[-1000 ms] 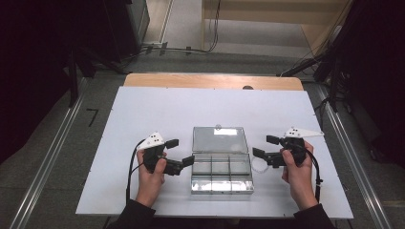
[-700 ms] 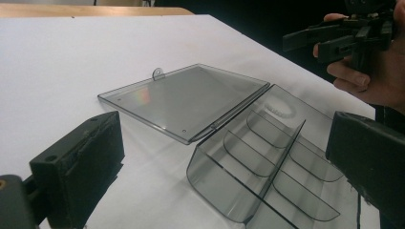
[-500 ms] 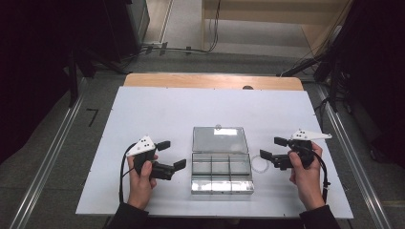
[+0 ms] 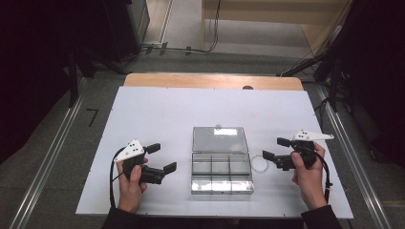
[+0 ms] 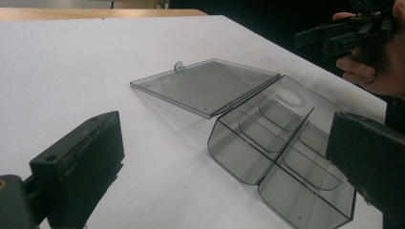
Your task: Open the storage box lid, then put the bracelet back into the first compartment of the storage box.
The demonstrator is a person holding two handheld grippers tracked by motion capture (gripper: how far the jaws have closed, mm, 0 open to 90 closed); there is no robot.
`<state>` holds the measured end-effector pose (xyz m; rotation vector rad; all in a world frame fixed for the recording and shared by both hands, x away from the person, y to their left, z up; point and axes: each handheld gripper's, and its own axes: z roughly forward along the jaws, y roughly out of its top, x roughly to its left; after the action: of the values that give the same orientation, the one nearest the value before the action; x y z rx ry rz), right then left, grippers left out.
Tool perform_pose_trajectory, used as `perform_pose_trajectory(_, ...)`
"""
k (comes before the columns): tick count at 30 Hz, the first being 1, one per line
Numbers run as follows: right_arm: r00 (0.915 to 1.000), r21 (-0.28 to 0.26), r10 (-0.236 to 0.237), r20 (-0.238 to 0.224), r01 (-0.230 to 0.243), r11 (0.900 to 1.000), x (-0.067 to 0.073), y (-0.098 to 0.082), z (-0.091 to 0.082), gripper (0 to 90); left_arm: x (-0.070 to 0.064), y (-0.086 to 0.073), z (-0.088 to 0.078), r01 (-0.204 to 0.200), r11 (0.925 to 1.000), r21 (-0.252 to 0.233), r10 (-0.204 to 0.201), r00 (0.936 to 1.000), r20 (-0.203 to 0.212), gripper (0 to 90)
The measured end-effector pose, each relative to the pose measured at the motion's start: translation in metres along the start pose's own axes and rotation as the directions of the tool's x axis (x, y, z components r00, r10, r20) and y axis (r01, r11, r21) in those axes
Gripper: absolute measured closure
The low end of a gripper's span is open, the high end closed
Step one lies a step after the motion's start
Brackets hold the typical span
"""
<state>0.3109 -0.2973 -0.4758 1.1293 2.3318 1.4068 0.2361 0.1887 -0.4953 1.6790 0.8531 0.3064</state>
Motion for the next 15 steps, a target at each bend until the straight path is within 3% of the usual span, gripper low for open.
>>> perform_pose_trajectory(15,0.9999,-0.016,0.005,0.009,-0.005,1.0,-0.005,-0.003,-0.004,0.0,0.006,-0.011,-0.017,0.003,1.0,0.006,-0.003,0.9995,-0.033,0.0)
